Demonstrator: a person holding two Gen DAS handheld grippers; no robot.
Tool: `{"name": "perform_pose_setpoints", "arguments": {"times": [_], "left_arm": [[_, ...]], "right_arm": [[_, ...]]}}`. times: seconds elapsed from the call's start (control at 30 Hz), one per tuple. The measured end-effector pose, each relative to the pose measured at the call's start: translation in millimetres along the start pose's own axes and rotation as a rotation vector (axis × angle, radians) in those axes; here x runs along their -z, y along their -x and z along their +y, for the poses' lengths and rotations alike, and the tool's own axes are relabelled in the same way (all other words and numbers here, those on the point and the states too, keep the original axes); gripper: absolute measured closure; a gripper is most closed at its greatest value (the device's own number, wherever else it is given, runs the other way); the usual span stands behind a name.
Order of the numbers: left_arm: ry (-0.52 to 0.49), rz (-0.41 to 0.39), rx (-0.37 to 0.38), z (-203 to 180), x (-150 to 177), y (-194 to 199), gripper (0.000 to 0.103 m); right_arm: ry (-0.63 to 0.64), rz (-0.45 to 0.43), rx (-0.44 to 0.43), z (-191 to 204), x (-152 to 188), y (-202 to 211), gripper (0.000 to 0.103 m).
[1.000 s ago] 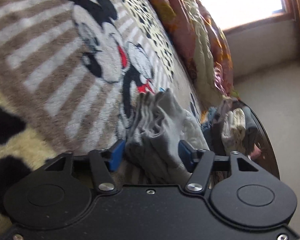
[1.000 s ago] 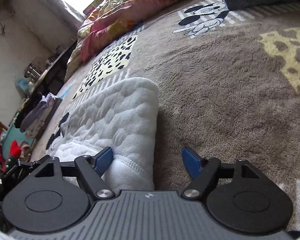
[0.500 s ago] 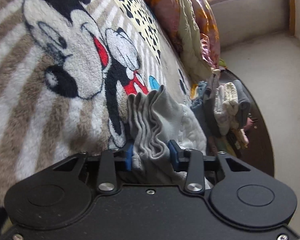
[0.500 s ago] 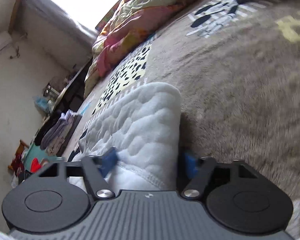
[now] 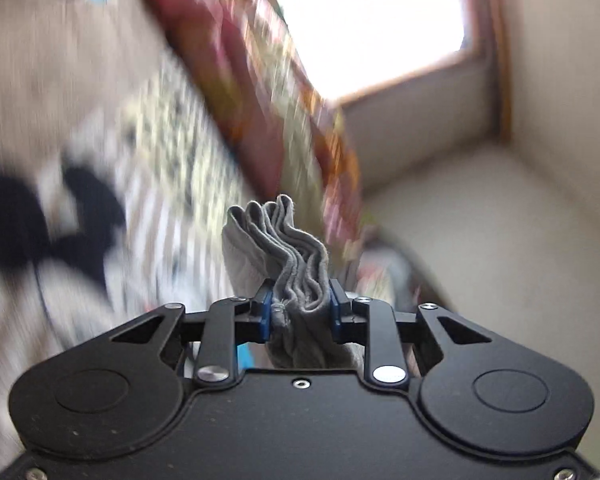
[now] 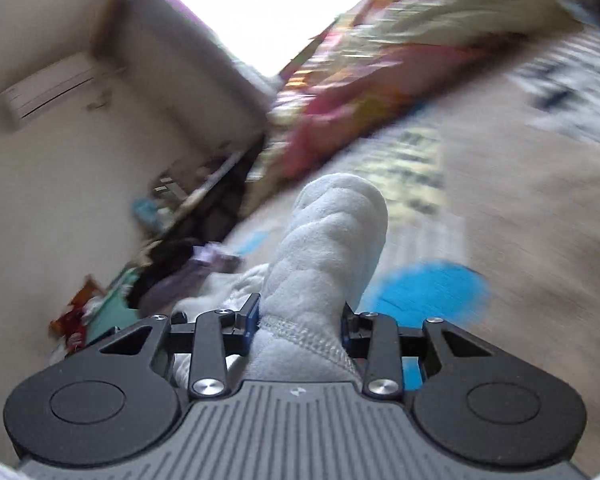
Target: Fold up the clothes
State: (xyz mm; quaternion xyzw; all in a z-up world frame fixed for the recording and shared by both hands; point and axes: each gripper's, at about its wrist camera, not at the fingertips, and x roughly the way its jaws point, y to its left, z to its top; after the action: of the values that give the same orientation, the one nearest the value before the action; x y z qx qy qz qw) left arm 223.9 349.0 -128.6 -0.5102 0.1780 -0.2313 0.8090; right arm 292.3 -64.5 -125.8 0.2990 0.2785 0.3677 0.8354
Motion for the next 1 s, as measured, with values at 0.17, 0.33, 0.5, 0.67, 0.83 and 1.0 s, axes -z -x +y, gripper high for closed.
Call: {"name": "perform_pose_setpoints", "arguments": {"times": [0.17,0.33,0.5,0.67,0.83,1.0], "left_arm": [[-0.028,-0.265,0.038,-14,-76,68,0.079],[-0.135,-0.442,-0.053,-35,-153,130,0.079],[-0.154,-0.580,-0.124,-29,-210,172,0.079],[-0.150,-0.628,-0.274,-2,-235,160,0.079],[-0.242,-0.437,-0.788,43,-238,112,0.078],[-0.229,-0.443,-0.811,41,-236,109,0.073]], "right_arm": [[0.046,0.039,-0.197,60,-49,-108,0.066],[0.122,0.127,-0.364,141,-92,-227,0.066],[0.162,0.208,-0.461,210,-127,-337,0.066],[0.170,0.231,-0.496,241,-144,-412,0.066],[0.239,0.403,-0.193,219,-94,-492,0.065],[0.242,0.418,-0.057,205,-63,-510,0.041]]}}
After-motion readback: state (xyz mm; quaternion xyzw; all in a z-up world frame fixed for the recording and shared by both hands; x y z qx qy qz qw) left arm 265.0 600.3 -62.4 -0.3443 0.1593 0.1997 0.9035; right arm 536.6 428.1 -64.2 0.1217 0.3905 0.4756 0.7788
